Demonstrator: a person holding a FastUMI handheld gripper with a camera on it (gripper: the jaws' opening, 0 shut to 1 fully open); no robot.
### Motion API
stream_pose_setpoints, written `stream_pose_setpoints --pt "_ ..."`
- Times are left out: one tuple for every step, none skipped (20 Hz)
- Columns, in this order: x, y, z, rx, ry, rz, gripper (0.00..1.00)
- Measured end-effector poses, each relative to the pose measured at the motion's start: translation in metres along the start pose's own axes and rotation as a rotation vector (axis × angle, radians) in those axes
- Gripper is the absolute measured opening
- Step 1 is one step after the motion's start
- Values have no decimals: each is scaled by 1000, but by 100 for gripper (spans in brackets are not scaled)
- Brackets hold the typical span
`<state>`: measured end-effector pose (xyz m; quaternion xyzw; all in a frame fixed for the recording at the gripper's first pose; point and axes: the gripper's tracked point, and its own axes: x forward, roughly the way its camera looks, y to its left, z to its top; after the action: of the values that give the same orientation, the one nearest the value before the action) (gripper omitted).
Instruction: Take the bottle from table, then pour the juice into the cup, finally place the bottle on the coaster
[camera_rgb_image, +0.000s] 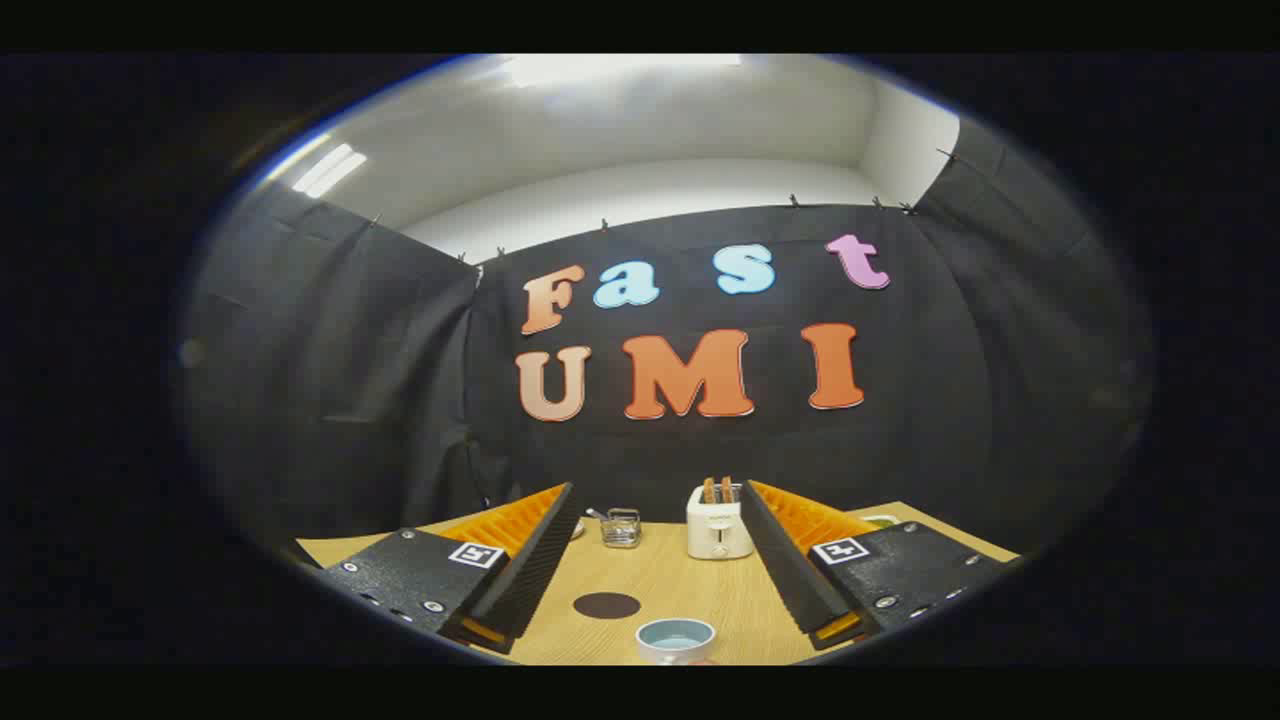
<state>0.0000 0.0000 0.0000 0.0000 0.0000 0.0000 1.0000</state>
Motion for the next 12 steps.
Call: stream_pose_setpoints --pt "1 0 2 0 -6 -3 96" --pt "-2 0 2 3 -8 -9 96" --pt "-4 3 2 4 -8 -1 96" --pt "-6 9 -1 8 4 14 96" --pt "-8 16 -4 14 11 39 96" --pt "-10 19 -4 14 17 52 96" --pt "-12 19 -3 13 14 57 96" --pt "-12 20 0 13 7 56 96" --pt "-12 20 2 13 4 54 96" --pt "-12 24 0 14 4 67 96" --pt "-12 29 -1 17 8 80 96" --pt "-12 31 -1 21 11 87 96"
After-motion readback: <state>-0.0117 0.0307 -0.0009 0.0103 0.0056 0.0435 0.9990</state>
